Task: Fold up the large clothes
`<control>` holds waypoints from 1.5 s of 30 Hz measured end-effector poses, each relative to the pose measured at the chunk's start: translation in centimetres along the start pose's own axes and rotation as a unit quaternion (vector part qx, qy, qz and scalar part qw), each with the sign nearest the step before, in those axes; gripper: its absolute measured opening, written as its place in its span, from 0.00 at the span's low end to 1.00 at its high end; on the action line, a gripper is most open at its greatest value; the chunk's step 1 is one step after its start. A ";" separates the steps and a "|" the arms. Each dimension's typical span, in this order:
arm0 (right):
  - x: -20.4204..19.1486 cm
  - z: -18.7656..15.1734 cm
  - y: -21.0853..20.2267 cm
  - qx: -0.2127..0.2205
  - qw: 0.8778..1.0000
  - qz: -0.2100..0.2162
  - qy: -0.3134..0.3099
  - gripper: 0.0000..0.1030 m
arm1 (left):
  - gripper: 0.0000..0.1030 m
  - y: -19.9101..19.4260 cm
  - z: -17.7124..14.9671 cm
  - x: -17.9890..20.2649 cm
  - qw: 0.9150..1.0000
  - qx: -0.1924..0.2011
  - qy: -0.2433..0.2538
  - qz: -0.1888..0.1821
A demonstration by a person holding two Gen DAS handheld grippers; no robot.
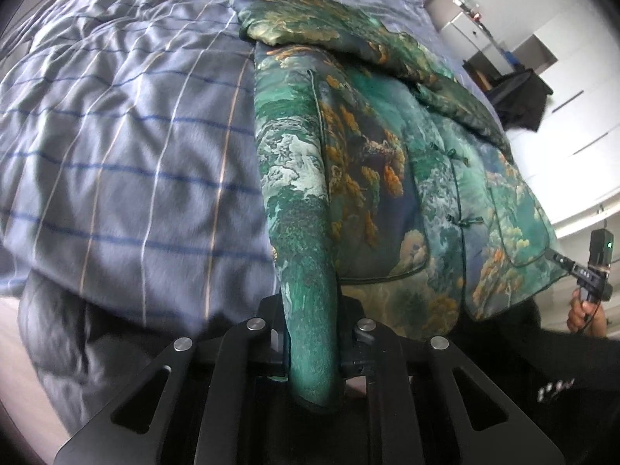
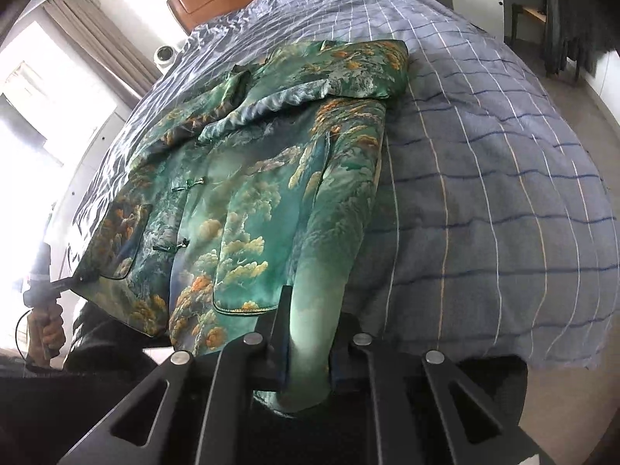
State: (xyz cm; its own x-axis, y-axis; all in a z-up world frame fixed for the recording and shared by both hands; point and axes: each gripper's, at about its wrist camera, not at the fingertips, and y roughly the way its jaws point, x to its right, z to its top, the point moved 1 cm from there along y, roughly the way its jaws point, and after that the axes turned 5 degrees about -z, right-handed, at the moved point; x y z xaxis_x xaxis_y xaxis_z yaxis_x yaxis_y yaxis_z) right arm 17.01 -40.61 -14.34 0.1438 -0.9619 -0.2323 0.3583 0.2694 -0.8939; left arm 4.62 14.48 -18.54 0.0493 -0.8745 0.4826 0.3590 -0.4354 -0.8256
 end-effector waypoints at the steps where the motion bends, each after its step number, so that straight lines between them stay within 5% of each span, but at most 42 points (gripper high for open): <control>1: 0.1 -0.3 0.0 -0.005 1.000 0.001 0.000 0.13 | 0.12 0.0 0.0 0.1 1.000 -0.002 0.000 0.001; 7: 0.9 -1.3 -1.7 -0.017 0.998 0.045 0.029 0.12 | 0.12 -2.8 -0.8 0.6 1.000 0.000 0.012 -0.002; 11: 1.7 1.1 -4.5 0.021 0.993 0.098 0.055 0.11 | 0.11 -5.8 2.3 1.0 0.998 0.040 0.004 -0.047; 17: 1.5 10.3 -4.8 0.082 0.990 0.113 0.036 0.11 | 0.11 -9.6 13.9 1.5 0.988 0.121 0.003 -0.094; 24: 1.6 23.8 2.3 0.105 0.990 0.086 0.047 0.11 | 0.12 -3.1 28.4 1.4 0.993 0.118 -0.015 -0.023; 30: 3.8 29.1 11.4 0.069 0.990 0.067 0.102 0.12 | 0.38 3.7 32.7 -0.7 0.995 0.071 -0.073 -0.005; 32: 4.8 29.4 13.8 0.045 0.987 0.074 0.138 0.13 | 0.65 4.4 32.7 -0.9 0.994 0.070 -0.085 -0.006; 35: 6.9 29.3 15.7 0.015 0.972 0.110 0.205 0.16 | 0.81 3.7 33.0 -1.4 0.991 0.090 -0.093 -0.026; 38: 8.9 28.9 15.5 0.011 0.946 0.186 0.266 0.30 | 0.94 1.5 32.6 -2.3 0.986 0.122 -0.092 -0.065; 42: 9.8 29.1 13.2 0.052 0.935 0.220 0.274 0.83 | 0.95 2.0 31.1 -2.5 0.993 0.101 -0.035 -0.047; 45: 10.2 29.6 11.7 0.076 0.944 0.194 0.254 0.83 | 0.94 4.4 30.3 -2.1 0.998 0.069 0.001 -0.012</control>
State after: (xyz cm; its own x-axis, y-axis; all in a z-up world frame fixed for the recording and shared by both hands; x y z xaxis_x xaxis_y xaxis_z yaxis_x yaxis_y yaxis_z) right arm 50.00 -45.89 -15.85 -0.1558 -0.6760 -0.7203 0.5036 0.5729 -0.6466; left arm 34.36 20.87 -14.30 0.0376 -0.8649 0.5006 0.4850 -0.4222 -0.7659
